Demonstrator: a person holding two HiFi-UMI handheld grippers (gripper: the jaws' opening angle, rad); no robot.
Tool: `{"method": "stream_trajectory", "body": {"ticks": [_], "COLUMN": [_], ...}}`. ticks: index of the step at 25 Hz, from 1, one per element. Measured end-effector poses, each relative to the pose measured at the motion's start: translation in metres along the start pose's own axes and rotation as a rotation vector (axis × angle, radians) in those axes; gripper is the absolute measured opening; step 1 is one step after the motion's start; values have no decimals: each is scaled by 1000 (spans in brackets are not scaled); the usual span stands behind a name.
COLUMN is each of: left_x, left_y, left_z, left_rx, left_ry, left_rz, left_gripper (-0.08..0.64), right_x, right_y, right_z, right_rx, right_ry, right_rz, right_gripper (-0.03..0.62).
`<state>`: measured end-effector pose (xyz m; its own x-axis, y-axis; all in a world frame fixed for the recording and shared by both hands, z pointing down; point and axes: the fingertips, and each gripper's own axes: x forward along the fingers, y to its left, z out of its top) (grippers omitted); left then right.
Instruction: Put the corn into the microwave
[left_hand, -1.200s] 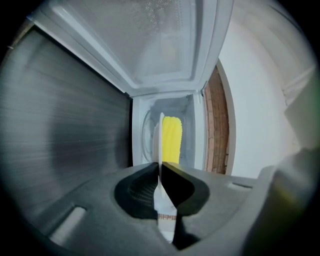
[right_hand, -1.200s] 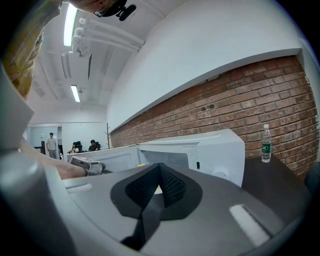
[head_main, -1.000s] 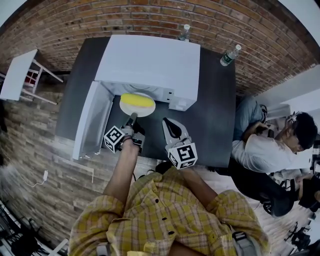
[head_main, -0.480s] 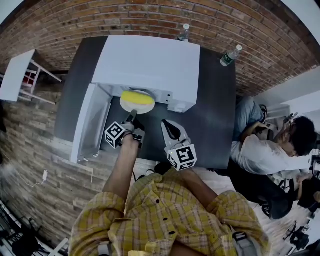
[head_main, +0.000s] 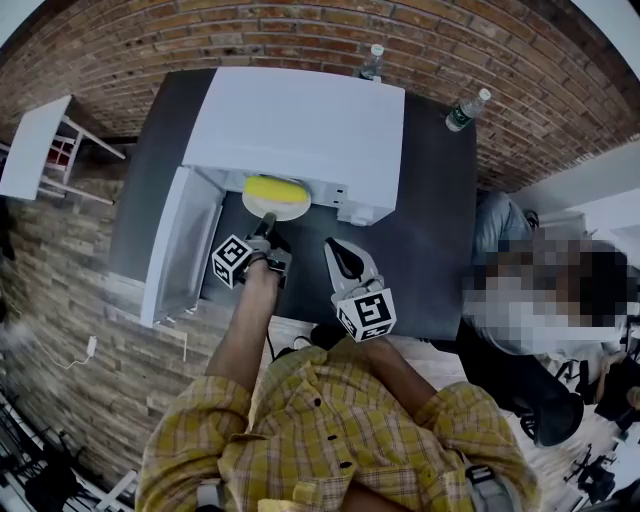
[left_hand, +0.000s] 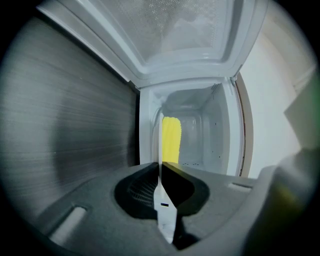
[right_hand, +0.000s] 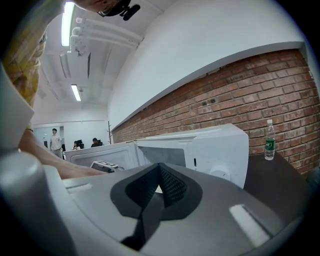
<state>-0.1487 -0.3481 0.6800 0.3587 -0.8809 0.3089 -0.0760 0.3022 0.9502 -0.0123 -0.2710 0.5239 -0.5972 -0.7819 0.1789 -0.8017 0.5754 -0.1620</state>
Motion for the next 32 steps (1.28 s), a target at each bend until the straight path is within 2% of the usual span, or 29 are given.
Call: {"method": "stream_trajectory", "body": {"ticks": [32], "left_x": [44], "left_y": [2], "left_z": [16], "left_rx": [-27], "left_ry": [-21], "left_rz": [13], "left_gripper": [17], "right_x": [3], "right_y": [-3], "right_z": [-3], "right_rx": [-10], "right_ry": [6], "right_rz": [18], "right_gripper": [-4]}}
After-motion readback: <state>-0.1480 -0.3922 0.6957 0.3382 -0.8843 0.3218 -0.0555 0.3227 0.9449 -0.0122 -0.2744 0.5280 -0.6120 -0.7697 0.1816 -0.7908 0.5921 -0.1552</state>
